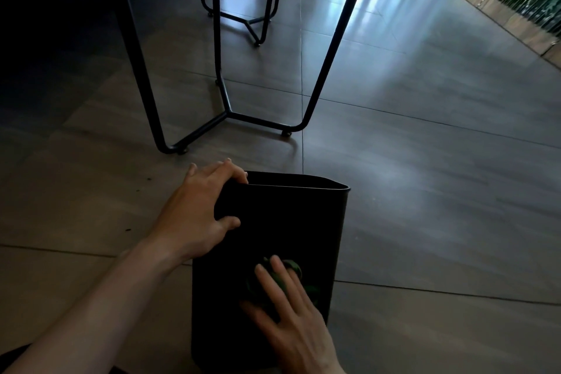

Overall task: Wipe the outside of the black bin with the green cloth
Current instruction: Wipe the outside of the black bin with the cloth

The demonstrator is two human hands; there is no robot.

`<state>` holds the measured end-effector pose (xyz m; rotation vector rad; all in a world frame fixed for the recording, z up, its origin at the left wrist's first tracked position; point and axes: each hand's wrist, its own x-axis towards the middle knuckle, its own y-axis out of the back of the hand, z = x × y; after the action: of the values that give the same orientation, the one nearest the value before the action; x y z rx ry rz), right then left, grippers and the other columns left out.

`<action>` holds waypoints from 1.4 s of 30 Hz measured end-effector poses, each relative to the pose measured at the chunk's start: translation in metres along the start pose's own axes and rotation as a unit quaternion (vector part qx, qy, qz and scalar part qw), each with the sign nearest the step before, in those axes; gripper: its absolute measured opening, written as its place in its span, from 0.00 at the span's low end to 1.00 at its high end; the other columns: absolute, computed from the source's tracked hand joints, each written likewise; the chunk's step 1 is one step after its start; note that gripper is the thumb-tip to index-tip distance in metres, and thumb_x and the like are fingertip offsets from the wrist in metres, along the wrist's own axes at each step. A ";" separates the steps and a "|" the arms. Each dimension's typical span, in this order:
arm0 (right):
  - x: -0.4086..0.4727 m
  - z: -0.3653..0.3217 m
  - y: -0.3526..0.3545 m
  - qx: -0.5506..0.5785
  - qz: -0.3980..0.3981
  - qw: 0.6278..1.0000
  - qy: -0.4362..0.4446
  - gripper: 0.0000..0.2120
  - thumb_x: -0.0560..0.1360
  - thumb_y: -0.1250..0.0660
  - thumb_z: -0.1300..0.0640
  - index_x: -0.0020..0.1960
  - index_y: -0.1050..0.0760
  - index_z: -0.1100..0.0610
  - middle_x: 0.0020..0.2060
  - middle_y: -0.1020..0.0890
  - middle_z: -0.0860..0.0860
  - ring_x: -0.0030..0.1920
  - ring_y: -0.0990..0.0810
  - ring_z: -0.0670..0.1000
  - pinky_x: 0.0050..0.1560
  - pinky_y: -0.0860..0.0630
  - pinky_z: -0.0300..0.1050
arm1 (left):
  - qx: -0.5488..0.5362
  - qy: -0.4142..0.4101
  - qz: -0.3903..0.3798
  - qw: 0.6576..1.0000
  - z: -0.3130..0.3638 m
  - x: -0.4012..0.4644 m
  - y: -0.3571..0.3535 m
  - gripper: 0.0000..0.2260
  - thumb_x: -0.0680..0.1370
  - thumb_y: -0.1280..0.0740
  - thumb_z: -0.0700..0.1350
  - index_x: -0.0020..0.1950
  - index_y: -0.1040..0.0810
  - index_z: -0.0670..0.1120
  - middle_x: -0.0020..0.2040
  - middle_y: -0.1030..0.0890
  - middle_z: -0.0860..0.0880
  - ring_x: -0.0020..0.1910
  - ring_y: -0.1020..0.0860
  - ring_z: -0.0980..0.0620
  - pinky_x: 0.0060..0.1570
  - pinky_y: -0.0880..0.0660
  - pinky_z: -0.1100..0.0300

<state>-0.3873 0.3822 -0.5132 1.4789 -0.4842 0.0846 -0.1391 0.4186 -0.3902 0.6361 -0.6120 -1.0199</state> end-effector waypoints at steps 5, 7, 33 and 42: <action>0.042 -0.012 0.004 -0.022 -0.012 0.999 0.047 0.11 0.86 0.40 0.51 0.66 0.24 0.45 0.78 0.33 0.57 0.80 0.41 0.63 0.79 0.42 0.59 | -0.001 -0.011 -0.010 1.000 0.004 0.000 0.002 0.27 0.66 0.20 0.40 0.56 0.29 0.59 0.65 0.24 0.60 0.76 0.35 0.58 0.80 0.50 0.41; 0.031 -0.023 -0.008 -0.053 -0.025 0.989 0.139 0.17 0.88 0.49 0.53 0.66 0.24 0.41 0.78 0.32 0.55 0.80 0.39 0.63 0.80 0.43 0.59 | -0.004 -0.015 -0.013 1.000 0.005 -0.002 0.002 0.27 0.66 0.20 0.40 0.57 0.29 0.58 0.65 0.24 0.60 0.76 0.36 0.58 0.80 0.51 0.43; -0.032 0.072 0.045 -0.027 -0.028 0.999 -0.026 0.20 0.83 0.45 0.62 0.68 0.25 0.47 0.75 0.29 0.62 0.72 0.28 0.68 0.60 0.20 0.63 | -0.005 0.001 -0.024 1.000 -0.007 0.003 0.002 0.27 0.68 0.21 0.44 0.56 0.32 0.62 0.63 0.25 0.61 0.69 0.31 0.59 0.79 0.54 0.40; 0.034 0.169 0.145 0.198 0.078 0.832 -0.512 0.05 0.75 0.27 0.51 0.45 0.19 0.52 0.36 0.15 0.55 0.38 0.16 0.59 0.43 0.17 0.61 | -0.013 -0.022 -0.065 0.998 0.001 0.004 0.000 0.26 0.68 0.21 0.43 0.56 0.32 0.59 0.64 0.24 0.61 0.69 0.32 0.63 0.80 0.56 0.43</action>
<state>-0.4510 0.2267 -0.3637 1.8122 -1.5323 -0.5484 -0.1375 0.4146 -0.3887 0.6378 -0.5998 -1.1646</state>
